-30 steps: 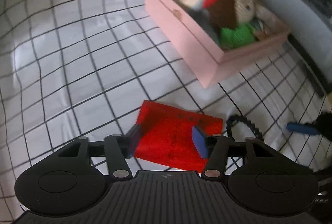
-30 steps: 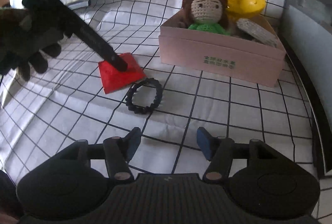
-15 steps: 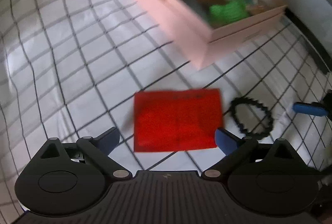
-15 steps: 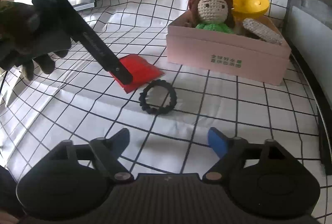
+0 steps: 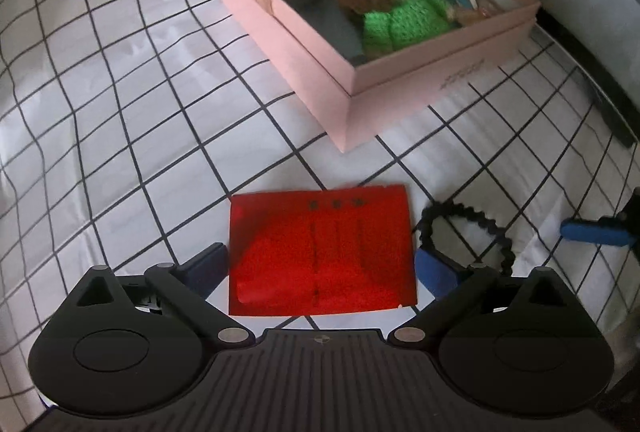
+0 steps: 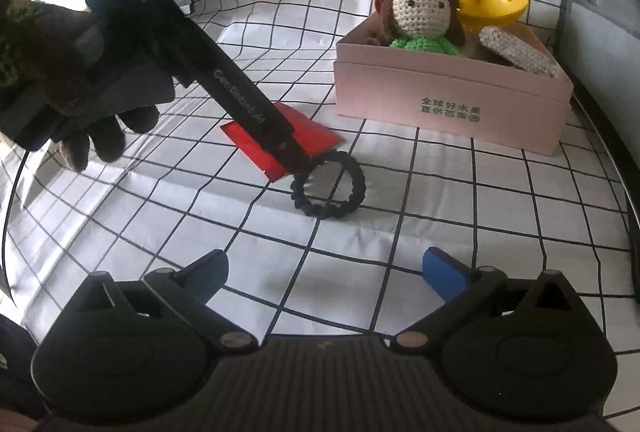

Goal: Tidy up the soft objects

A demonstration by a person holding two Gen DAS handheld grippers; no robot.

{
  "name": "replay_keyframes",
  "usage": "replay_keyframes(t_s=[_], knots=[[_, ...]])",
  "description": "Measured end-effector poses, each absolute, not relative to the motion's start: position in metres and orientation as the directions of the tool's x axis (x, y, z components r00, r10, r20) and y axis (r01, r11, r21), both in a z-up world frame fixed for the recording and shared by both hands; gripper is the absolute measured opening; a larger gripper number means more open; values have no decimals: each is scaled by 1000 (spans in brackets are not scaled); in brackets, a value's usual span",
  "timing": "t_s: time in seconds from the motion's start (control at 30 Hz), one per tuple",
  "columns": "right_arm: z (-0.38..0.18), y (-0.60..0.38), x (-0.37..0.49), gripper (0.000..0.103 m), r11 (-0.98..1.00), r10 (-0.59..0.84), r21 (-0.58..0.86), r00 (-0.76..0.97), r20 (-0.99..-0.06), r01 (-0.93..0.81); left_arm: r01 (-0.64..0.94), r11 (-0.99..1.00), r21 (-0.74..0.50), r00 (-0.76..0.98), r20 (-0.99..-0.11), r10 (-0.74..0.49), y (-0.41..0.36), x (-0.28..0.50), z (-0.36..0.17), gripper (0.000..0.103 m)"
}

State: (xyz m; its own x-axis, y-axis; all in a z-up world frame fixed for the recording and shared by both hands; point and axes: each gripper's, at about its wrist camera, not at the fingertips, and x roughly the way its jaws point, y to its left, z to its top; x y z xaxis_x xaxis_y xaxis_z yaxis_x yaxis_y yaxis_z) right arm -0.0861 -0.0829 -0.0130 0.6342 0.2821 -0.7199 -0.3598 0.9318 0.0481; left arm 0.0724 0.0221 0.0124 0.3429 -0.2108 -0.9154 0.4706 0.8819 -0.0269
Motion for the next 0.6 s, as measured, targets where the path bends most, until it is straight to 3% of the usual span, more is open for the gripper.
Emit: replay_keyframes(t_s=[0.13,0.3,0.43,0.6], knots=[[-14,-80,-92,103,925,274,15,640,-718,-380,466,885,-21,361,-909,-211,20,70,11,99],[-6,-83,-91,90,926,278,30,624,-730,-377,441,895,-57,407,-877,-257,28,67,17,82],[2,-79,-82,88,935,259,5,674,-692,-353,437,896,-79,426,-859,-283,35,59,25,78],[-7,-63,-51,70,923,255,-26,659,-707,-384,413,907,-87,439,-853,-281,47,51,29,77]])
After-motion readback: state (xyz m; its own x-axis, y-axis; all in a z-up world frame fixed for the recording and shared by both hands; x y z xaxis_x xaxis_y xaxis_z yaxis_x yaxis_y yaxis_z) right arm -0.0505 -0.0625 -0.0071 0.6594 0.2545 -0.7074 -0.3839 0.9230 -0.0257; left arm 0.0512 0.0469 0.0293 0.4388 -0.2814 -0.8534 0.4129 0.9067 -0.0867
